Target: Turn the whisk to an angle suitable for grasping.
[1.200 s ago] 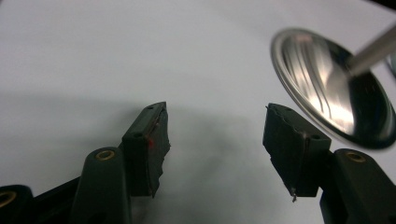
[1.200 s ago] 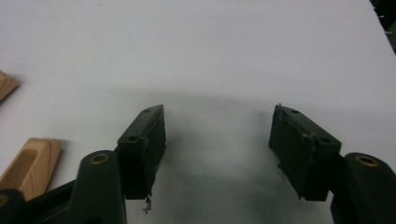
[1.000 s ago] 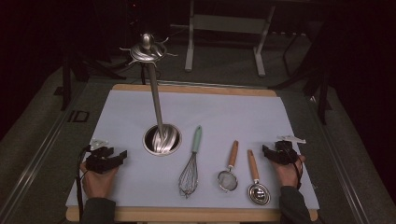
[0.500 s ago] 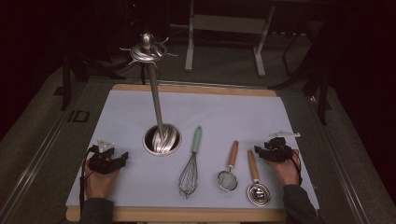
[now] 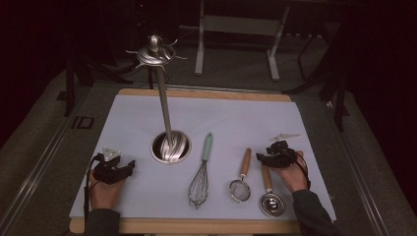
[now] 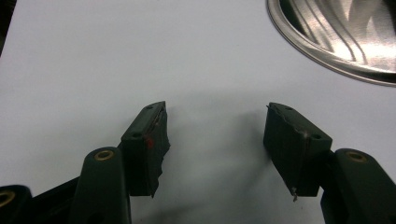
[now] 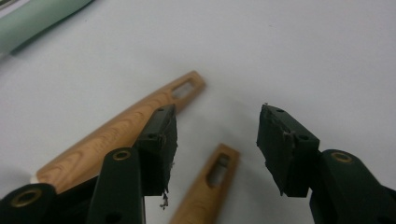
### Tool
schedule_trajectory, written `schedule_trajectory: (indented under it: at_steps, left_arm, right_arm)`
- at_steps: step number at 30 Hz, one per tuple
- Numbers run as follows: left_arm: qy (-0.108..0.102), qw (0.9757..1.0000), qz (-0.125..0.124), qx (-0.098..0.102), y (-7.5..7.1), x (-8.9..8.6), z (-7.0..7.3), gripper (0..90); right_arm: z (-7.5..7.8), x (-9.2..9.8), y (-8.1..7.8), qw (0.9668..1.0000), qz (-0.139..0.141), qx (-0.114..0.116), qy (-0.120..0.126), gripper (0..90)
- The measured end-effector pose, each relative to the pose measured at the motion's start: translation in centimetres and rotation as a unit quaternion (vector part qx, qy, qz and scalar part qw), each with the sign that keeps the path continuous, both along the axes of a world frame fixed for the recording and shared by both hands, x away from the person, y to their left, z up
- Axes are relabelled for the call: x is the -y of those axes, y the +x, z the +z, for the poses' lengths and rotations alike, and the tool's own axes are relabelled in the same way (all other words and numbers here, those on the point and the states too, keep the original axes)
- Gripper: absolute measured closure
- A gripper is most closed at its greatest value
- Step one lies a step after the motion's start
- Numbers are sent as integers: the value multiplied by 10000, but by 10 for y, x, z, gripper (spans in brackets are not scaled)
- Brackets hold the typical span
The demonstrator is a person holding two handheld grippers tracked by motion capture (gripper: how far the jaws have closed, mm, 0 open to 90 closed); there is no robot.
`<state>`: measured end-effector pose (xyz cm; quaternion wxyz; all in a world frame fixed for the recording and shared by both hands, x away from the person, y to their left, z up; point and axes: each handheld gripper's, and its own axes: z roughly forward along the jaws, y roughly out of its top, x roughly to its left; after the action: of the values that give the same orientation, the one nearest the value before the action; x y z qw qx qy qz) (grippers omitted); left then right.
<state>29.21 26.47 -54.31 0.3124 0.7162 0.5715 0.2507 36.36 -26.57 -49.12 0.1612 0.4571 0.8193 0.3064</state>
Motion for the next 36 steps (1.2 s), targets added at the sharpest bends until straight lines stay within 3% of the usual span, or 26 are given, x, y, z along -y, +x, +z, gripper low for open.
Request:
schedule_trajectory:
  at_steps: [4, 5, 12, 17, 21, 28, 36]
  left_arm:
    - [-2, 10000, -1, -1, 0, 0, 0, 405]
    - [3, 10000, 2, 2, 0, 0, 0, 406]
    - [9, 10000, 2, 3, 0, 0, 0, 406]
    - [15, 10000, 5, 4, 0, 0, 0, 405]
    - [14, 10000, 6, 4, 0, 0, 0, 405]
    - [7, 10000, 3, 6, 0, 0, 0, 405]
    - [2, 10000, -1, 2, 0, 0, 0, 405]
  right_arm:
    - [1, -10, 0, 9999, 129, 11, -87, 456]
    - [4, -22, 0, 9996, 272, -11, -83, 443]
    - [8, -50, 2, 9983, 555, -26, -156, 427]
    - [10, -68, 5, 9974, 692, -161, -140, 423]
    - [9, -80, 10, 9969, 710, -321, -69, 417]
    - [9, -97, 13, 9954, 762, -510, 281, 367]
    - [8, -125, 13, 9943, 862, -521, 351, 272]
